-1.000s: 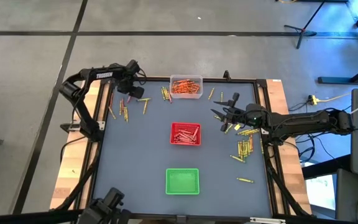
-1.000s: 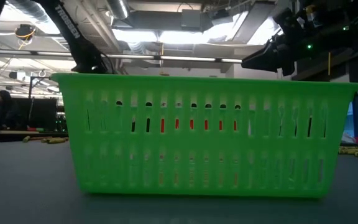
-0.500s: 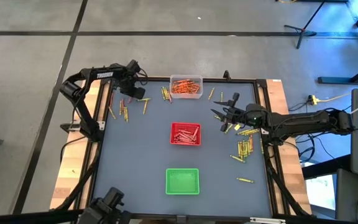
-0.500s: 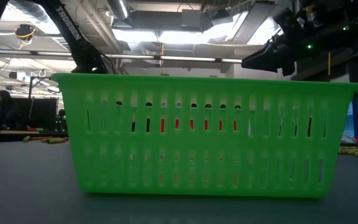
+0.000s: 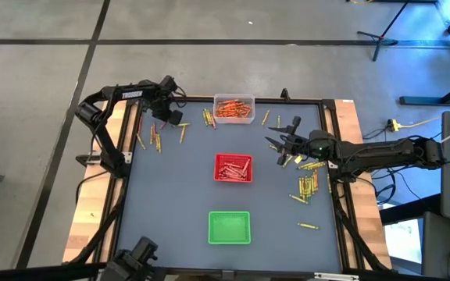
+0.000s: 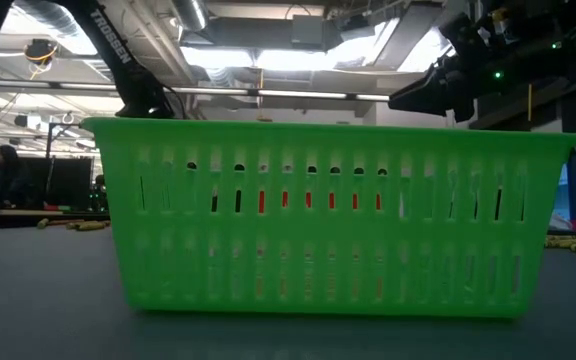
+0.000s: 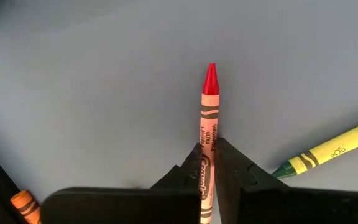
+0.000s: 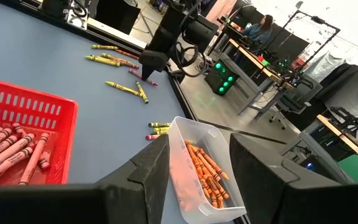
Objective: Sort crayons
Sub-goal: Put the red crayon into the red bin
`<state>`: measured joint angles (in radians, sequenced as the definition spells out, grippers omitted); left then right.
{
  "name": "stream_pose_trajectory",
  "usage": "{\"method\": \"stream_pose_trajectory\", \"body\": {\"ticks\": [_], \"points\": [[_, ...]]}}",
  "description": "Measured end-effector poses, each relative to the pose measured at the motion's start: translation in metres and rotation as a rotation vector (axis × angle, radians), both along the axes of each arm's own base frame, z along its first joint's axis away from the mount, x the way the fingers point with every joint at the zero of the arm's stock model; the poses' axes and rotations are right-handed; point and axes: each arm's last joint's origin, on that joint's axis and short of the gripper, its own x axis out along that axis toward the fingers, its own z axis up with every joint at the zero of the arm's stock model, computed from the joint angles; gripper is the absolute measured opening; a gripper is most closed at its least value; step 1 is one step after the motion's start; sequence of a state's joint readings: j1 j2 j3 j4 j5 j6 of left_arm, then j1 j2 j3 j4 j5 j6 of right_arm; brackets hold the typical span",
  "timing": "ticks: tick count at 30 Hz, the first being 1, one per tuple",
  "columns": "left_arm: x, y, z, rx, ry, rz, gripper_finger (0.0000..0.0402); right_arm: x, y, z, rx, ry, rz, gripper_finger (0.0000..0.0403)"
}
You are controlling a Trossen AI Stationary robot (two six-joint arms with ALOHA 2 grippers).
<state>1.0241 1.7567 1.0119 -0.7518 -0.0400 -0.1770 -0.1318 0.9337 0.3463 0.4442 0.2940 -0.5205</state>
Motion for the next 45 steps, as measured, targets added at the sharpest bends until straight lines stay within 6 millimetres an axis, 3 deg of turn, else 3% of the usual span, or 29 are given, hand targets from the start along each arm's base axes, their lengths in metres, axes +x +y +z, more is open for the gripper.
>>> {"method": "stream_pose_trajectory", "body": {"ticks": [4, 11, 22, 26, 36, 45], "points": [[0.006, -0.006, 0.005, 0.009, 0.0, -0.033, 0.0006, 0.0, 0.0, 0.0, 0.0, 0.0, 0.0, 0.0166], [0.027, -0.03, 0.035, 0.093, -0.066, -0.181, 0.0006, 0.0, 0.0, 0.0, 0.0, -0.001, 0.0, 0.0166], [0.079, -0.102, 0.097, 0.293, -0.405, -0.624, 0.0006, 0.0, 0.0, 0.0, -0.001, -0.003, 0.0, 0.0166], [0.099, -0.129, 0.11, 0.343, -0.531, -0.74, 0.0006, 0.0, 0.0, 0.0, -0.001, -0.003, 0.0, 0.0166], [0.148, -0.186, 0.106, 0.411, -0.655, -0.911, 0.0006, 0.0, 0.0, 0.002, -0.003, -0.02, 0.001, 0.0166], [0.212, -0.214, 0.09, 0.359, -0.587, -0.996, 0.0006, 0.0, 0.0, 0.003, -0.007, -0.031, 0.001, 0.0166]]}}
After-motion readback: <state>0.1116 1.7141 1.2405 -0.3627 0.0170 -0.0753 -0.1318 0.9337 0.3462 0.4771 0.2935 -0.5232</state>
